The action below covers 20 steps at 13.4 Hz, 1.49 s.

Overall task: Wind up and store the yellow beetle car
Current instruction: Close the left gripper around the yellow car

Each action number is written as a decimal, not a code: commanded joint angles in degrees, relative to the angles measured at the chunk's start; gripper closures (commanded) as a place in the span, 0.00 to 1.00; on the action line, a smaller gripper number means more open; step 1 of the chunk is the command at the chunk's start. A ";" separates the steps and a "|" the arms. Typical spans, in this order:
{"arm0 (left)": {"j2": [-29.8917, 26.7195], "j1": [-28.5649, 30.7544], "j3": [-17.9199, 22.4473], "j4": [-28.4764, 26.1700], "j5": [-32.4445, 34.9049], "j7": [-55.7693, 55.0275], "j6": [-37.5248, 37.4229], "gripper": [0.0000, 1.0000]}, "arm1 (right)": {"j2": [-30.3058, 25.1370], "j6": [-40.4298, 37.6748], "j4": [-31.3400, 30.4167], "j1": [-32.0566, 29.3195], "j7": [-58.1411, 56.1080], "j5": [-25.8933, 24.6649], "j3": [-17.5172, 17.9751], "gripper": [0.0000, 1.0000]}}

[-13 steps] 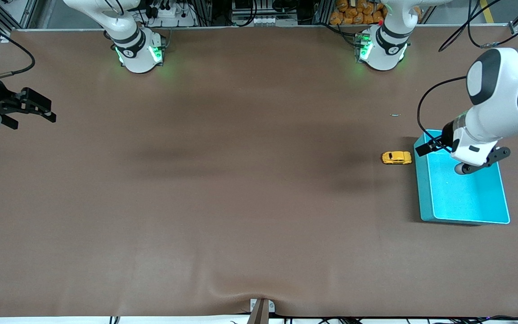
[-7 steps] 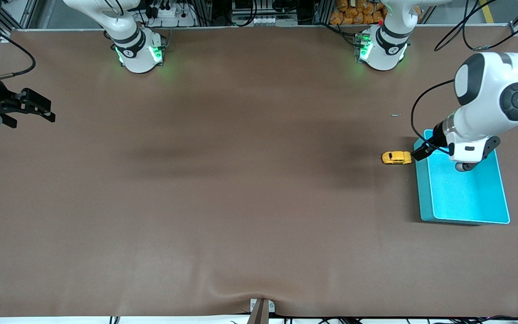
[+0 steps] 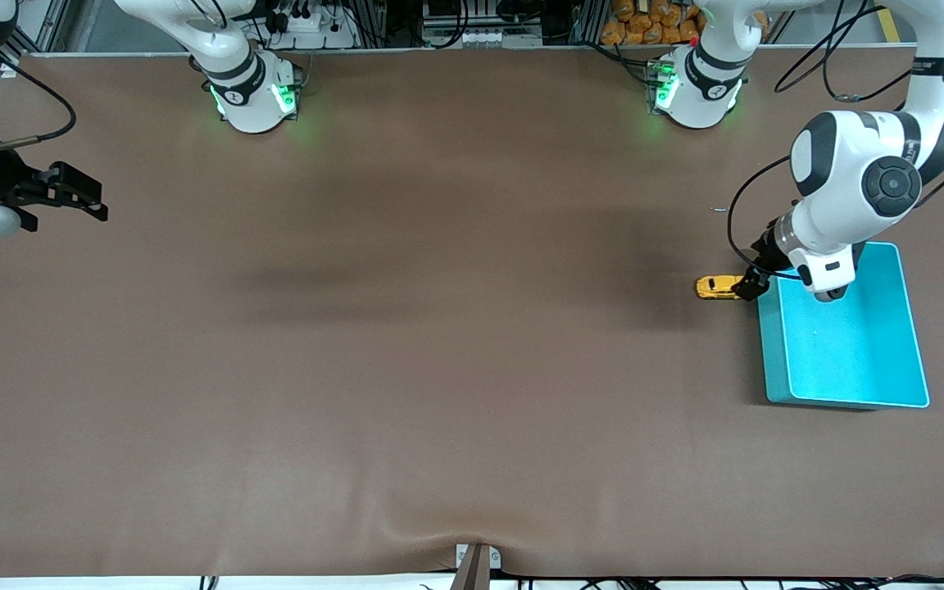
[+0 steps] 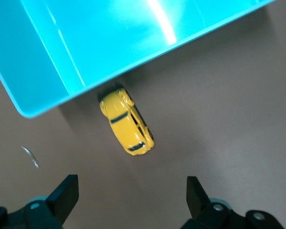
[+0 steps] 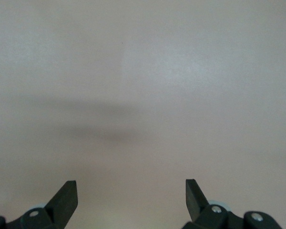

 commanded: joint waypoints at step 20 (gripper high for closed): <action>10.07 2.31 -0.30 -7.09 -6.36 -9.12 21.26 0.00 | -1.56 -0.16 -0.26 -0.36 1.09 -1.09 -0.47 0.00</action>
